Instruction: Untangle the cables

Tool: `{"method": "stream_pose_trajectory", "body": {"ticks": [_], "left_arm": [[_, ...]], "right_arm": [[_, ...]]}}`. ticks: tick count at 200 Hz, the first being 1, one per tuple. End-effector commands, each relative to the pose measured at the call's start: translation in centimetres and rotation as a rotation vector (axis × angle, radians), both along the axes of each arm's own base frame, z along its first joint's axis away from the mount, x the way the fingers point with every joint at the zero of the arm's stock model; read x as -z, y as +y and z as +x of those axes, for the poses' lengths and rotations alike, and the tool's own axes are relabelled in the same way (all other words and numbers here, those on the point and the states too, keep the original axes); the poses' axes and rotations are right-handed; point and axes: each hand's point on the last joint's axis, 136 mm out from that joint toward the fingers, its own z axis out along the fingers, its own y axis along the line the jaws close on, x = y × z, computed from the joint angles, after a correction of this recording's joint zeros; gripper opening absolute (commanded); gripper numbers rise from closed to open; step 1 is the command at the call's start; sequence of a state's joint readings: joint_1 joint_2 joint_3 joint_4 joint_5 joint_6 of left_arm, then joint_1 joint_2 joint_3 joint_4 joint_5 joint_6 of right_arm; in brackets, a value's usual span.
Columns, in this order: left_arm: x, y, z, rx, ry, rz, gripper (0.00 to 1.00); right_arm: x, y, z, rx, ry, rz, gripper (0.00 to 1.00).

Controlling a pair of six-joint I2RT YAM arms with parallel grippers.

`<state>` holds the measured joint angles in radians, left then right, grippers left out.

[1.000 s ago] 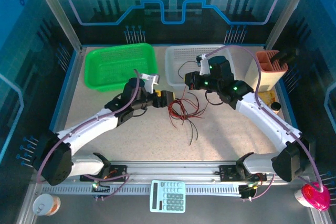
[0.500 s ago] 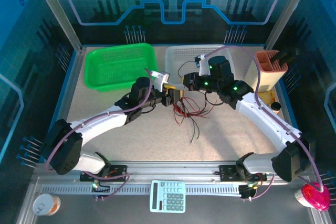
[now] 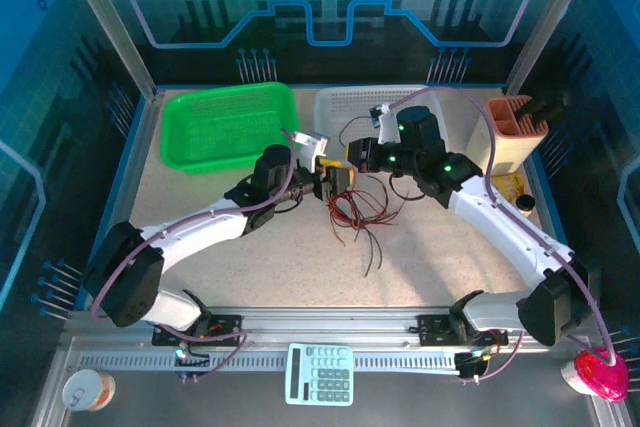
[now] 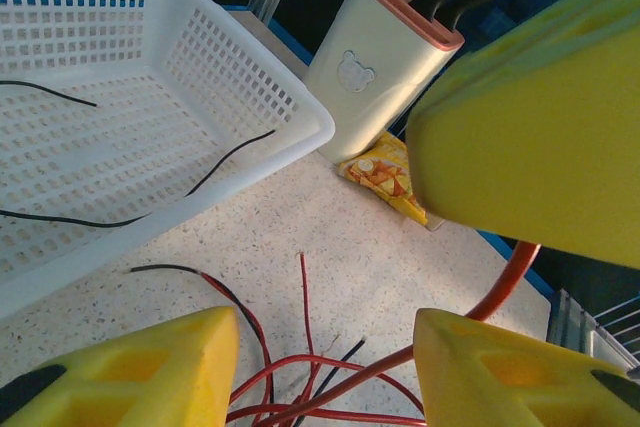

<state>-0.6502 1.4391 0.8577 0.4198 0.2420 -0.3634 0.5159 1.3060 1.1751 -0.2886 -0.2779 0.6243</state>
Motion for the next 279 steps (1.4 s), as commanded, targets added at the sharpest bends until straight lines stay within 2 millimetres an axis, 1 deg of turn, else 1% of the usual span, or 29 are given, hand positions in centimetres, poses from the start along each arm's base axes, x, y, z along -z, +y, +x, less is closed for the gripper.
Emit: {"method": "stream_pose_trajectory", "body": {"ticks": [1,27,44,76,106,155,177,191,197,213,260,279], "left_arm": [[-2.4,-1.2,-0.7,0.055,-0.061,-0.047,0.54],[-2.1,-0.6,-1.2,0.042,-0.063,-0.040,0.60],[-2.1,-0.1,-1.4,0.027,-0.070,-0.033,0.69],[-2.2,0.0,-1.4,0.024,-0.076,-0.027,0.71],[-1.9,0.4,-1.7,0.016,-0.071,-0.018,0.76],[-1.3,2.4,-2.5,-0.043,-0.079,0.020,0.80],[-1.4,2.9,-2.9,-0.052,-0.089,0.022,0.80],[-1.5,2.8,-3.0,-0.043,-0.091,0.020,0.80],[-1.7,2.8,-3.0,-0.039,-0.095,0.018,0.78],[-2.1,2.3,-2.9,-0.021,-0.102,0.013,0.72],[-3.2,1.0,-2.2,0.014,-0.119,-0.012,0.67],[-3.5,0.6,-1.9,0.020,-0.120,-0.022,0.66]], "right_arm": [[-2.0,0.7,0.0,-0.022,-0.038,0.035,0.00],[-2.1,0.6,0.0,-0.022,-0.045,0.028,0.00],[-2.1,0.6,0.0,-0.023,-0.047,0.024,0.00],[-2.3,0.5,0.1,-0.017,-0.052,0.022,0.00],[-2.5,0.3,0.1,-0.008,-0.063,0.010,0.00],[-2.9,0.1,-0.1,-0.008,-0.076,0.003,0.00],[-3.2,0.2,-0.2,-0.018,-0.080,0.011,0.00],[-3.3,0.4,-0.3,-0.030,-0.079,0.015,0.00],[-3.2,0.5,-0.4,-0.037,-0.076,0.018,0.00],[-3.4,0.7,-0.5,-0.047,-0.076,0.021,0.00],[-3.9,1.1,-0.9,-0.072,-0.074,0.040,0.00],[-4.0,1.3,-1.1,-0.077,-0.072,0.045,0.00]]}}
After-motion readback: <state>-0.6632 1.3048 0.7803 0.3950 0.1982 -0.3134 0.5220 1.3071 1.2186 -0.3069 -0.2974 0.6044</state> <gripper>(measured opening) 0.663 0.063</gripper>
